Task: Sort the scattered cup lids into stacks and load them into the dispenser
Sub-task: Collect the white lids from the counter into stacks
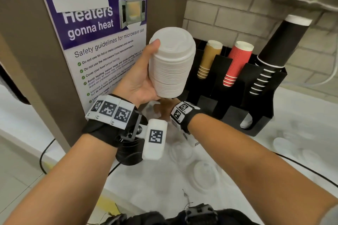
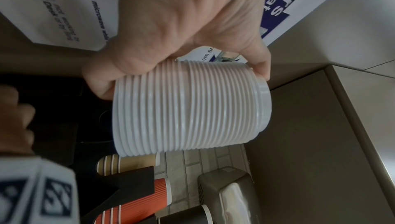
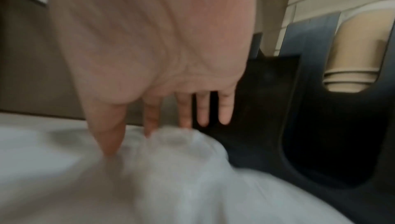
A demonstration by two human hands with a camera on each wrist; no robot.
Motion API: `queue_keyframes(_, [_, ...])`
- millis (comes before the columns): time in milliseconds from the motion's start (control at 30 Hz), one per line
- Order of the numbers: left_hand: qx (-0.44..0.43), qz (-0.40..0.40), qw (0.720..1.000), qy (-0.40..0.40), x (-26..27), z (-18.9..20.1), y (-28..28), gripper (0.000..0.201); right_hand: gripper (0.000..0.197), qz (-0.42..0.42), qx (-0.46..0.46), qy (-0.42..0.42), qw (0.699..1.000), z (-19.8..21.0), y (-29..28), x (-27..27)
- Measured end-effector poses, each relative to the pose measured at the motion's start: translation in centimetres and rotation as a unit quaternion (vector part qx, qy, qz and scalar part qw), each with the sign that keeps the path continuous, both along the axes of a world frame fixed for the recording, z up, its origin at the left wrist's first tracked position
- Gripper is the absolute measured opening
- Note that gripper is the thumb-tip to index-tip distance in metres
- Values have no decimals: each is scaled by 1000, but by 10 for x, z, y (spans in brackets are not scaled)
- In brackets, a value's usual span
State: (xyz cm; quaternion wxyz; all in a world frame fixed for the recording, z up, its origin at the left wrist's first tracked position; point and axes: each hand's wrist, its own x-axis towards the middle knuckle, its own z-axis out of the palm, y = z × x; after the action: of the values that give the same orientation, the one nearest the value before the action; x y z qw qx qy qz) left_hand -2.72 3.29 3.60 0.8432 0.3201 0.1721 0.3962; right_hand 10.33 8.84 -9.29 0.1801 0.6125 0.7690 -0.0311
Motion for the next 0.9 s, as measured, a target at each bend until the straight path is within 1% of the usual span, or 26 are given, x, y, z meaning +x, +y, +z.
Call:
queue_keyframes(33, [3, -7, 1000, -3, 0, -1, 0, 84, 41, 3, -18, 1, 1000, 2, -6, 4])
queue_keyframes(100, [20, -27, 999, -8, 1, -2, -1, 62, 40, -11, -39, -36, 999, 5, -16, 19])
queue_keyframes(133, [29, -35, 999, -9, 2, -2, -1, 54, 42, -24, -62, -57, 996, 14, -24, 23])
queue_keyframes(167, [33, -41, 999, -7, 3, -1, -2, 52, 44, -31, -84, -44, 995, 24, -31, 29])
queue_keyframes(200, [28, -44, 999, -8, 4, -1, -2, 53, 45, -36, -84, 1, 996, 35, -37, 36])
queue_keyframes(233, [17, -42, 999, -11, 4, 0, -2, 59, 45, -45, -64, 110, 991, 45, -41, 43])
queue_keyframes(267, [5, -36, 999, -16, 5, 0, -1, 69, 43, -79, -40, 246, 965, 57, -49, 49])
queue_keyframes(300, [-8, -29, 999, -18, 5, 0, -1, 79, 43, -129, -28, 407, 904, 68, -57, 56])
queue_keyframes(333, [-16, -23, 1000, -12, 6, 0, 1, 85, 45, -170, -34, 564, 808, 76, -67, 59])
queue_keyframes(367, [-19, -16, 1000, 0, 7, 1, 1, 86, 48, -185, -59, 700, 687, 80, -77, 61])
queue_keyframes(400, [-18, -11, 1000, 17, 9, 1, 2, 84, 50, -183, -89, 798, 567, 81, -86, 62])
queue_keyframes(433, [-17, -8, 999, 36, 11, 1, 1, 81, 52, -168, -109, 857, 475, 80, -94, 62])
queue_keyframes(467, [-17, -1, 998, 57, 13, 0, -1, 77, 55, -148, -117, 890, 416, 79, -100, 61])
queue_keyframes(500, [-19, 11, 997, 77, 15, 1, -5, 73, 59, -136, -117, 905, 386, 78, -104, 60])
queue_keyframes(533, [-16, 26, 995, 100, 18, 1, -8, 67, 63, -132, -110, 914, 368, 77, -107, 57])
queue_keyframes(567, [2, 46, 991, 129, 22, 2, -11, 59, 65, -136, -96, 919, 357, 74, -109, 55])
queue_keyframes(600, [37, 76, 981, 173, 26, 2, -15, 55, 67, -141, -78, 922, 353, 72, -110, 52])
queue_keyframes(633, [80, 126, 960, 237, 30, 3, -18, 59, 68, -150, -60, 922, 353, 69, -111, 49])
queue_keyframes(667, [134, 199, 919, 314, 32, 3, -20, 64, 68, -162, -42, 920, 354, 67, -114, 47])
queue_keyframes(700, [205, 268, 859, 384, 32, 2, -22, 63, 69, -176, -25, 917, 357, 64, -116, 46])
queue_keyframes(733, [295, 322, 787, 436, 31, 1, -22, 51, 69, -190, -11, 913, 361, 62, -117, 45])
queue_keyframes(767, [386, 353, 707, 475, 28, 2, -24, 35, 68, -201, 0, 909, 366, 60, -119, 44])
queue_keyframes(800, [459, 359, 635, 507, 24, 3, -25, 23, 67, -210, 8, 905, 371, 58, -122, 41])
queue_keyframes(833, [509, 345, 580, 535, 20, 4, -26, 19, 66, -222, 13, 900, 375, 55, -123, 38])
queue_keyframes(867, [536, 322, 544, 560, 17, 4, -25, 22, 65, -235, 17, 895, 380, 52, -124, 34])
queue_keyframes(900, [546, 295, 524, 584, 15, 6, -25, 27, 64, -250, 18, 888, 386, 49, -125, 28])
